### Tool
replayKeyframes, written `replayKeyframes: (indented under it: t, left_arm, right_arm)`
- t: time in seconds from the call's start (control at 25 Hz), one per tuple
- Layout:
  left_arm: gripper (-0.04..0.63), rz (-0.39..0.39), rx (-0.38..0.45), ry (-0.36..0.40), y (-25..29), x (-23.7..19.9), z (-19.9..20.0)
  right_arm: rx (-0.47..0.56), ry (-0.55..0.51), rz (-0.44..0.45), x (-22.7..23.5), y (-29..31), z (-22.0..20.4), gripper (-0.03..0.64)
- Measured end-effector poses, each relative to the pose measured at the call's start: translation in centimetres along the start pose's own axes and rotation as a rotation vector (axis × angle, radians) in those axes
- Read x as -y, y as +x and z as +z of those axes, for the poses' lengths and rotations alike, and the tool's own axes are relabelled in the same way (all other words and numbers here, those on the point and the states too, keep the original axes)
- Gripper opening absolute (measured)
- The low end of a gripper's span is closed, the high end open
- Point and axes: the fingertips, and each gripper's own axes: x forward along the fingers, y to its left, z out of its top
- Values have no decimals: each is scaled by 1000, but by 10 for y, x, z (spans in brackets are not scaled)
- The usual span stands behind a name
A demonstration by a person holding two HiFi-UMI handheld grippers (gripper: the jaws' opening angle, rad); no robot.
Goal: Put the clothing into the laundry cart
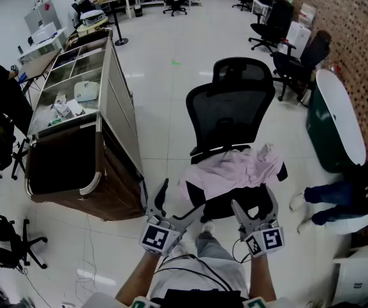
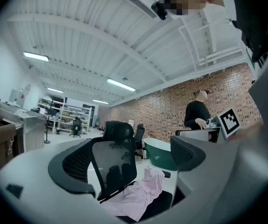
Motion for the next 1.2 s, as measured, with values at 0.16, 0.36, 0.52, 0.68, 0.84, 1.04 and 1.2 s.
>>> replayKeyframes:
  t: [0.16,0.36,0.52,0.68,0.84,1.04,1.2]
  left_arm:
    - [509,1,-17,-13,47,-1,-7]
    - [509,3,-32,-2,110,-8,-13]
    - [509,3,-30,2,144,-9,-16]
    - [509,-37,-68,7,166,-11,-35]
    - [509,-97,-121,-9,178,-14,-58]
    - [509,-174,-197,-33,193,-20,-98]
    - [509,-192,-235,-44,208,-35,-125]
  right_arm:
    - [-24,7,24,36,22,-9,468]
    - [-65,26,46,86,55,-28,468]
    - [-101,22,98,108,77,-45,468]
    - [-150,23,98,121,91,-69,468]
    - [-230,82,36,135,90,-113,468]
    - [-423,89,-26,162,91,-200,469]
    - [-646,-1,-54,193,106,-284,619]
